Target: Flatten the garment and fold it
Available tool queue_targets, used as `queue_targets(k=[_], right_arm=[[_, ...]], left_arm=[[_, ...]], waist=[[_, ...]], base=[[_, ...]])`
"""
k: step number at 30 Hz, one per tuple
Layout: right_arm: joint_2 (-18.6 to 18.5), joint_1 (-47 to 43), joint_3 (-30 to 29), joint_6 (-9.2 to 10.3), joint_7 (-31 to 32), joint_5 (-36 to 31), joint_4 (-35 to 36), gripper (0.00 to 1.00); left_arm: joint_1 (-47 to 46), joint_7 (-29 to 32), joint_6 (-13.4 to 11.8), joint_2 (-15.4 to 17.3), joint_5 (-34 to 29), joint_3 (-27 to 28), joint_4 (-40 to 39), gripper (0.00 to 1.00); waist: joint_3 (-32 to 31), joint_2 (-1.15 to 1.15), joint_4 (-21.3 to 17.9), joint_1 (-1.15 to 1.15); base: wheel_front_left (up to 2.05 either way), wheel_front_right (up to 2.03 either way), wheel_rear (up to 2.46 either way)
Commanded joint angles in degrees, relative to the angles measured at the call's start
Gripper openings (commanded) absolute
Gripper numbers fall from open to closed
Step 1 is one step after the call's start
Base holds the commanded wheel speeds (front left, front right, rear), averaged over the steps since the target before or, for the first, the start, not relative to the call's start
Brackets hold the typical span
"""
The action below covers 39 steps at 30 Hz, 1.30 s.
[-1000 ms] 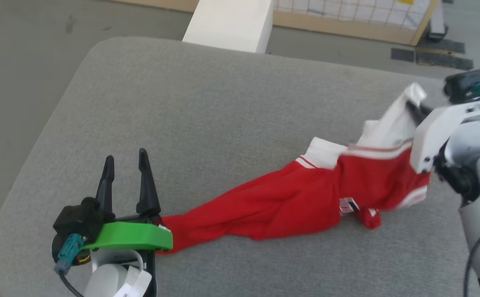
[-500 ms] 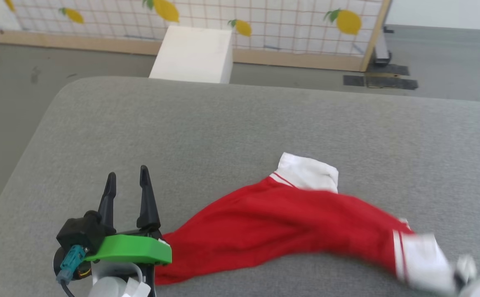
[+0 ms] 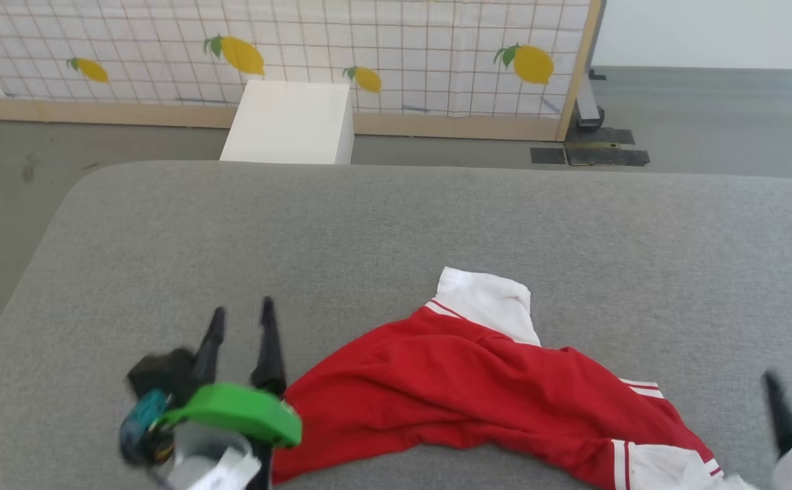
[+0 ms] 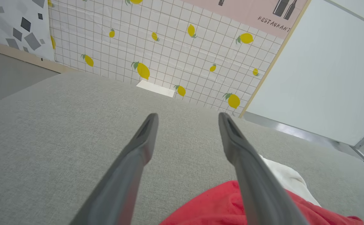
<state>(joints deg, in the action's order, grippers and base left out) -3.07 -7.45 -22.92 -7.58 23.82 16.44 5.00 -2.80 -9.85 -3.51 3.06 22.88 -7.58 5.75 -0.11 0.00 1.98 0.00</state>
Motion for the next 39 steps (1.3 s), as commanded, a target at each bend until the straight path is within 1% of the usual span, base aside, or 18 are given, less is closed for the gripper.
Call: queue_targets(k=[1, 5, 8, 9, 11, 13, 16, 19, 22, 27, 29, 30, 31, 32, 33, 35, 39], right_arm=[[0.1, 1.91, -1.12, 0.09, -1.19, 0.52, 1.23, 1.0], [0.15, 5.32, -3.26, 0.09, -2.04, 0.29, 3.95, 1.0], [0.17, 6.99, -3.7, 0.09, -1.98, 0.28, 4.28, 1.0], [0.17, 7.45, -3.51, 0.09, -1.96, 0.44, 4.14, 1.0], [0.18, 8.11, -2.67, 0.09, -1.83, 1.07, 3.49, 1.0], [0.18, 8.75, -1.66, 0.09, -1.74, 1.9, 2.67, 1.0], [0.18, 9.83, -0.4, 0.09, -2.35, 2.73, 1.46, 1.0], [0.18, 10.58, 0.56, 0.09, -3.16, 3.25, 0.47, 1.0], [0.19, 10.88, 0.94, 0.09, -3.96, 3.89, -0.17, 1.0], [0.19, 11.22, 1.31, 0.09, -4.75, 4.07, -1.05, 1.0], [0.19, 11.25, 1.37, 0.09, -4.86, 3.57, -1.1, 1.0], [0.19, 11.31, 1.36, 0.09, -4.9, 3.39, -1.16, 1.0], [0.19, 11.37, 1.31, 0.09, -4.93, 3.32, -1.18, 1.0], [0.19, 11.42, 1.26, 0.09, -4.92, 3.27, -1.23, 1.0], [0.19, 11.41, 1.17, 0.09, -4.9, 3.21, -1.25, 1.0], [0.19, 11.35, 1.2, 0.09, -4.77, 3.01, -1.29, 1.0], [0.19, 10.86, 1.3, 0.09, -4.49, 2.6, -1.45, 1.0]], left_arm=[[-3.07, 1.77, 0.74, -0.08, 0.28, -0.98, 0.69, 1.0], [-11.03, 10.22, 2.16, -0.12, 1.66, -5.38, 4.53, 1.0], [-18.46, 16.8, 2.89, -0.15, 3.31, -10.12, 8.81, 1.0], [-21.28, 20.28, 2.96, -0.16, 3.88, -12.64, 11.1, 1.0], [-26.22, 25.53, 2.78, -0.16, 5.66, -16.77, 15.06, 1.0], [-31.04, 31.03, 2.49, -0.17, 5.91, -20.99, 19.57, 1.0], [-35.93, 36.6, 1.59, -0.17, 6.83, -25.16, 25.71, 1.0], [-39.53, 40.05, -0.25, -0.17, 5.7, -27.7, 31.98, 1.0], [-41.7, 41.9, -1.39, -0.17, 4.11, -29.42, 37.49, 1.0], [-42.64, 43.72, -0.87, -0.18, 4.73, -31.93, 42.78, 1.0], [-42.43, 44.89, 0.02, -0.18, 6.03, -32.9, 43.73, 1.0], [-42.23, 44.66, 0.48, -0.18, 7.57, -32.78, 43.47, 0.62], [-42.26, 43.76, 0.65, -0.18, 8.37, -32.88, 43.01, 0.28], [-42.37, 43.13, 0.73, -0.18, 9.15, -33.23, 42.77, 0.0], [-42.47, 42.39, 0.71, -0.18, 10.22, -33.13, 42.33, 0.0], [-43.08, 39.33, -0.11, -0.18, 12.7, -32.17, 41.05, 0.0], [-45.25, 31.36, -2.27, -0.18, 17.57, -28.18, 39.03, 0.0]], waist=[[-0.12, 0.0, -0.53, 0.0], [1.13, 0.0, -1.6, 0.0], [2.69, 0.0, -2.59, 0.0], [3.4, 0.0, -3.07, 0.0], [4.69, 0.0, -4.17, 0.0], [6.29, 0.0, -5.47, 0.0], [8.38, 0.0, -7.81, 0.0], [10.43, 0.0, -9.98, 0.0], [11.76, 0.0, -11.18, 0.0], [12.95, 0.0, -12.03, 0.0], [13.24, 0.0, -11.75, 0.0], [13.33, 0.0, -11.48, 0.0], [13.38, 0.0, -11.16, 0.0], [13.32, 0.0, -10.72, 0.0], [13.23, 0.0, -10.27, 0.0], [12.87, 0.0, -9.22, 0.0], [11.4, 0.0, -6.7, 0.0]], base=[[0.0, 0.0, 0.0], [0.0, 0.0, 0.0], [0.0, 0.0, 0.0], [0.0, 0.0, 0.0], [0.0, 0.0, 0.0], [0.0, 0.0, 0.0], [0.0, 0.0, 0.0], [0.0, 0.0, 0.0], [0.0, 0.0, 0.0], [0.0, 0.0, 0.0], [0.0, 0.0, 0.0], [0.0, 0.0, 0.0], [0.0, 0.0, 0.0], [0.0, 0.0, 0.0], [0.0, 0.0, 0.0], [0.0, 0.0, 0.0], [0.0, 0.0, 0.0]])
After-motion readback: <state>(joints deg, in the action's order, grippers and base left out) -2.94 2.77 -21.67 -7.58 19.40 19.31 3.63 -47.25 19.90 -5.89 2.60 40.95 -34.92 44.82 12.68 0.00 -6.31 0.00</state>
